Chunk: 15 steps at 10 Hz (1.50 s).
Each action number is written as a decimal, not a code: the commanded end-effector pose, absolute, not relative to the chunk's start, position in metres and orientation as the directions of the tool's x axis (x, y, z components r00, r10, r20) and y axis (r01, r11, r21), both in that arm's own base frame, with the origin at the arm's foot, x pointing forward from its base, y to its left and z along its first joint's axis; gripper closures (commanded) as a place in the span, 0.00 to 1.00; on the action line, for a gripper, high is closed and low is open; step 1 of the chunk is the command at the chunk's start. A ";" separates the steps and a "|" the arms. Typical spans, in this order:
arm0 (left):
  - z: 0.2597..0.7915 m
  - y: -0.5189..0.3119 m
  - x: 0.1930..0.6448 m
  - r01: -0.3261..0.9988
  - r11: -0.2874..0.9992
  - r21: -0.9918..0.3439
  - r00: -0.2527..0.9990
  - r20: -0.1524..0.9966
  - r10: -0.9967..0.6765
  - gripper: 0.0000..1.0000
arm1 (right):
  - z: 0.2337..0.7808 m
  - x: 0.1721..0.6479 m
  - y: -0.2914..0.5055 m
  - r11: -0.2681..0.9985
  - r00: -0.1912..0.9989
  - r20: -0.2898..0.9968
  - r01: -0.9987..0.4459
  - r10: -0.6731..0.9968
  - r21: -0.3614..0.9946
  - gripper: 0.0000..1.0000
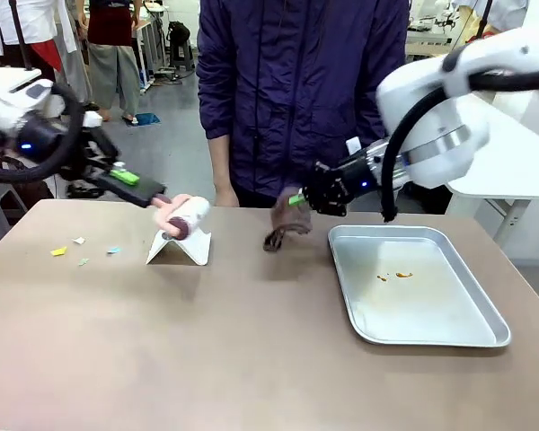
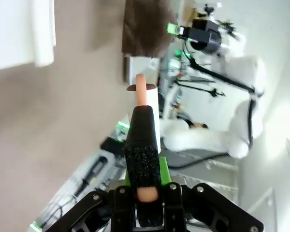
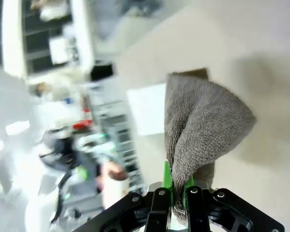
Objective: Clean the surface of the table.
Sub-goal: Hold the Lint Roller with your left hand and the towel with your right hand.
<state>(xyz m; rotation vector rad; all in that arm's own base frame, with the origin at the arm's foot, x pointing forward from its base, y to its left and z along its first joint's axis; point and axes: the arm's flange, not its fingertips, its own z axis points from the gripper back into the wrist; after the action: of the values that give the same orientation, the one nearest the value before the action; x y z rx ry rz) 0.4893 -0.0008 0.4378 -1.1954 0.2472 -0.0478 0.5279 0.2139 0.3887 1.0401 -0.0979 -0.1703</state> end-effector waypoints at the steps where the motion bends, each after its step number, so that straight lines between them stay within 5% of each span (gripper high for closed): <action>1: 0.420 0.044 0.468 -0.147 0.276 -0.950 0.969 -0.194 -0.152 1.00 | 0.351 0.442 0.138 0.097 0.995 0.091 -0.094 0.034 0.991 1.00; 3: 0.409 0.084 0.434 -0.169 0.161 -0.972 0.982 -0.181 -0.062 1.00 | 0.370 0.407 0.081 -0.041 0.992 0.110 -0.107 0.060 0.993 1.00; 5: 0.393 0.114 0.401 -0.168 0.061 -0.984 0.978 -0.159 0.137 1.00 | 0.381 0.377 0.030 0.001 0.996 0.009 -0.009 0.089 1.000 1.00; 8: 0.339 0.190 0.380 -0.003 0.204 -0.979 0.953 0.059 0.298 1.00 | 0.369 0.345 -0.045 0.015 0.987 -0.160 0.160 0.019 0.987 1.00; 11: 0.299 0.240 0.388 0.003 0.221 -0.975 0.953 0.071 0.296 1.00 | 0.338 0.334 -0.077 -0.013 0.968 -0.207 0.207 -0.142 0.978 1.00; 13: 0.295 0.241 0.403 0.044 0.090 -0.995 0.954 0.068 0.292 1.00 | 0.343 0.331 -0.085 -0.007 0.976 -0.197 0.197 -0.098 0.980 1.00; 15: 0.292 0.240 0.384 -0.012 0.209 -0.978 0.951 0.053 0.303 1.00 | 0.343 0.331 -0.085 -0.007 0.976 -0.197 0.197 -0.098 0.980 1.00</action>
<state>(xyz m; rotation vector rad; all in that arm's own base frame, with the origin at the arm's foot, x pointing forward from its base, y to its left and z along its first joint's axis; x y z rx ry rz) 0.3936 0.2437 0.2849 -1.3764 -0.2466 0.2220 0.3329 -0.0860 0.3346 1.5527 0.0757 -0.2545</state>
